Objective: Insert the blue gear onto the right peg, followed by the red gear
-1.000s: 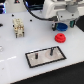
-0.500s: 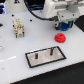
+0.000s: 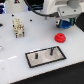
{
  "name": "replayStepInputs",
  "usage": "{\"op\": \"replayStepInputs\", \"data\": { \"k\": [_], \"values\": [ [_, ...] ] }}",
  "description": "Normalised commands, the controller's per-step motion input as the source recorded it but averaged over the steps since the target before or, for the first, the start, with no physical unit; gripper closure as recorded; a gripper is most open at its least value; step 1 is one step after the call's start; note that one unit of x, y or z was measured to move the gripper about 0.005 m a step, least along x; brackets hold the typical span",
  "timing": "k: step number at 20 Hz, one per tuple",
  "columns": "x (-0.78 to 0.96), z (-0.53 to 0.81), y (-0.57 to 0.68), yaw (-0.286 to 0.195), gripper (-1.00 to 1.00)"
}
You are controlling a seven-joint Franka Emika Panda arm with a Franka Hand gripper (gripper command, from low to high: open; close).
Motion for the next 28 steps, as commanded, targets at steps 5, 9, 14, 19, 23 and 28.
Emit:
{"op": "replayStepInputs", "data": {
  "k": [5, 9, 14, 19, 23, 28],
  "values": [
    [0.61, 0.54, -0.31, 0.0, 1.0],
    [0.65, 0.52, -0.33, 0.0, 1.0],
    [0.74, 0.48, -0.31, 0.0, 1.0],
    [0.81, 0.38, -0.29, 0.0, 1.0],
    [0.81, 0.3, -0.3, 0.0, 1.0],
    [0.82, 0.28, -0.29, 0.0, 1.0]
  ]
}}
